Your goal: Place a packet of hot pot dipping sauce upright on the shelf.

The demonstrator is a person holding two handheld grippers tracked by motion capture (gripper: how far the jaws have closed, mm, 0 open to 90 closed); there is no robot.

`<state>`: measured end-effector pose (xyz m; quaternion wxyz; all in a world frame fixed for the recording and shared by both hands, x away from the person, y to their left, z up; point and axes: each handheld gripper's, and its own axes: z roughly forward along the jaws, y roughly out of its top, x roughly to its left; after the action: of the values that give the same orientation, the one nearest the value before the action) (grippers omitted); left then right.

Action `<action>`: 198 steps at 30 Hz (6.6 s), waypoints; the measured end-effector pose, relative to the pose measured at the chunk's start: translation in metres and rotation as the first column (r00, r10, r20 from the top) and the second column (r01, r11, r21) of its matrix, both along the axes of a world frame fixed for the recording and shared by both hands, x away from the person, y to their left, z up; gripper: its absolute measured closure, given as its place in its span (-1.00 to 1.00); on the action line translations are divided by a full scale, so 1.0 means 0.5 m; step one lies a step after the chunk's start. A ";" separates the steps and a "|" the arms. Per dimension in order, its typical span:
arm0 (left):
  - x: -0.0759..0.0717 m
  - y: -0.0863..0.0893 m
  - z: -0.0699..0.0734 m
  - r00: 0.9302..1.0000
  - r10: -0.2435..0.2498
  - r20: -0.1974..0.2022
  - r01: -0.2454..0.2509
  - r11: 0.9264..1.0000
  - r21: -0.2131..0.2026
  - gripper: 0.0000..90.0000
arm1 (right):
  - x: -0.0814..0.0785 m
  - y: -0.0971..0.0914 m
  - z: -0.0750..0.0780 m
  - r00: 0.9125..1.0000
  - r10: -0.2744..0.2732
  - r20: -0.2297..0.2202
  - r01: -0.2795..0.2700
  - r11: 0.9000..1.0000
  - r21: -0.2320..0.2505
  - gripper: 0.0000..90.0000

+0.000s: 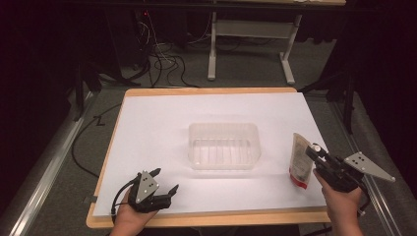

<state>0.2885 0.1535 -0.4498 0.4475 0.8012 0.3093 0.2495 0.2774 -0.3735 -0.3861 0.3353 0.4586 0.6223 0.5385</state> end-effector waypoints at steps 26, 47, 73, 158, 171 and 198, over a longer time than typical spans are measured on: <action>-0.046 0.047 0.007 0.997 0.051 0.050 -0.051 0.999 -0.007 -0.50 | 0.066 0.028 -0.023 1.000 0.029 -0.009 -0.029 1.000 -0.003 0.61; -0.009 -0.029 0.007 0.995 -0.077 0.059 0.076 0.997 0.014 -0.50 | -0.018 0.018 -0.040 1.000 0.002 -0.022 -0.003 0.998 -0.062 0.58; -0.006 -0.025 0.006 0.996 -0.072 0.052 0.071 0.997 0.019 -0.50 | 0.007 0.031 -0.089 0.981 0.020 -0.193 -0.028 0.999 -0.039 1.00; -0.011 -0.007 0.009 0.997 -0.054 0.050 0.054 0.998 -0.008 -0.50 | 0.166 0.335 -0.038 0.983 0.121 -0.135 -0.123 0.992 -0.008 1.00; -0.011 -0.006 0.010 0.997 -0.057 0.053 0.057 0.998 -0.006 -0.50 | 0.198 0.353 -0.058 0.987 0.076 -0.141 -0.085 0.995 -0.052 1.00; -0.012 -0.007 0.011 0.996 -0.061 0.061 0.062 0.998 -0.008 -0.50 | 0.167 0.356 -0.102 0.980 0.096 -0.172 -0.111 0.991 -0.079 1.00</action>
<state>0.2825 0.1502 -0.4441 0.4680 0.8002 0.2720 0.2582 0.3608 -0.1957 -0.4370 0.2730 0.4541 0.6945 0.4868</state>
